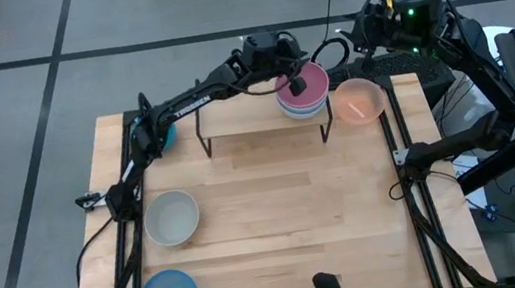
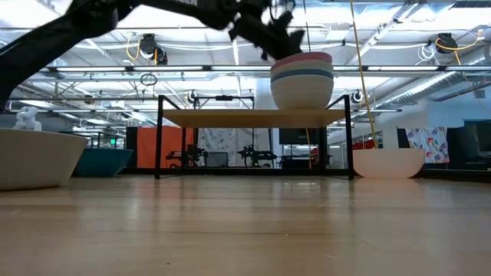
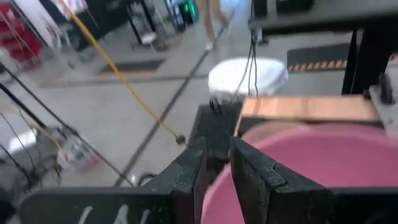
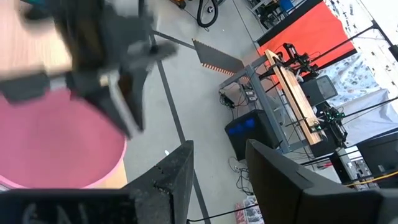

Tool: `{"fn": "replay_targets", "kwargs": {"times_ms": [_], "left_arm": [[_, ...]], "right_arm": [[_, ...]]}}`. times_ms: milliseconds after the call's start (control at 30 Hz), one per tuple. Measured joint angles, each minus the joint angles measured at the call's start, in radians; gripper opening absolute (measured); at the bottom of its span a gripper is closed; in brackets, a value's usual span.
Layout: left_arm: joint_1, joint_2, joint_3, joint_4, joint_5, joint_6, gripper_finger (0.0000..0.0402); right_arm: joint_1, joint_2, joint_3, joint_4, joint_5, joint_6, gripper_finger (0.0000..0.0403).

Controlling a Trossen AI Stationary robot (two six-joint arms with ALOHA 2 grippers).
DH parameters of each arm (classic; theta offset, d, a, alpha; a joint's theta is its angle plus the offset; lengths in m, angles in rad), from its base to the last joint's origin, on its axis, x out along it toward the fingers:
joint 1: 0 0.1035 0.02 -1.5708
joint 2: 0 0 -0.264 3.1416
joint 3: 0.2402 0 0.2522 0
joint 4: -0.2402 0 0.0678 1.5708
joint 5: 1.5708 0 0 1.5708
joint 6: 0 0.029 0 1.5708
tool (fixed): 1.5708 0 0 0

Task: Place and stack bowls onto a shelf
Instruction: Stack the pink bowl on top of the white bowl on the shelf, then put the gray bowl on the shelf

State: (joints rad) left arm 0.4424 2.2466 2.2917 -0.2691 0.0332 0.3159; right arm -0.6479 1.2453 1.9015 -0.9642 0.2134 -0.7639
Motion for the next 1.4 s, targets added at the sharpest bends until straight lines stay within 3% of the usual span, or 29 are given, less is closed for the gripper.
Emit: {"fn": "replay_targets", "kwargs": {"times_ms": [67,200,433,533,767,867,1067,1400], "left_arm": [[-0.007,-0.049,0.001,-0.004,-0.009,0.023,0.0079],[-0.022,-0.164,0.003,-0.175,-0.052,0.031,0.0079],[-0.117,-0.360,0.003,-0.628,-0.369,0.069,0.0079],[-0.152,-0.415,0.003,-0.803,-0.442,-0.050,0.0079],[-0.218,-0.465,0.002,-1.163,-0.565,-0.521,0.0079],[-0.246,-0.464,0.002,-1.311,-0.574,-0.709,0.0079],[-0.307,-0.481,-0.021,-1.302,-0.434,-1.038,0.0079],[-0.435,-0.486,-0.208,-1.303,-0.425,-1.172,0.0079]], "right_arm": [[0.000,0.000,0.000,-0.001,0.000,-0.007,0.0141],[0.000,0.000,0.000,-0.001,0.001,-0.036,0.0141],[0.000,0.000,0.000,0.002,0.001,-0.065,0.0141],[0.000,0.000,0.000,0.002,0.000,-0.071,0.0141],[0.000,0.000,0.000,0.011,0.000,-0.070,0.0141],[0.000,0.000,0.000,0.018,0.000,-0.071,0.0141],[0.000,0.000,0.000,0.023,0.000,-0.052,0.0141],[0.000,0.000,0.000,0.023,0.000,0.019,0.0141]]}}
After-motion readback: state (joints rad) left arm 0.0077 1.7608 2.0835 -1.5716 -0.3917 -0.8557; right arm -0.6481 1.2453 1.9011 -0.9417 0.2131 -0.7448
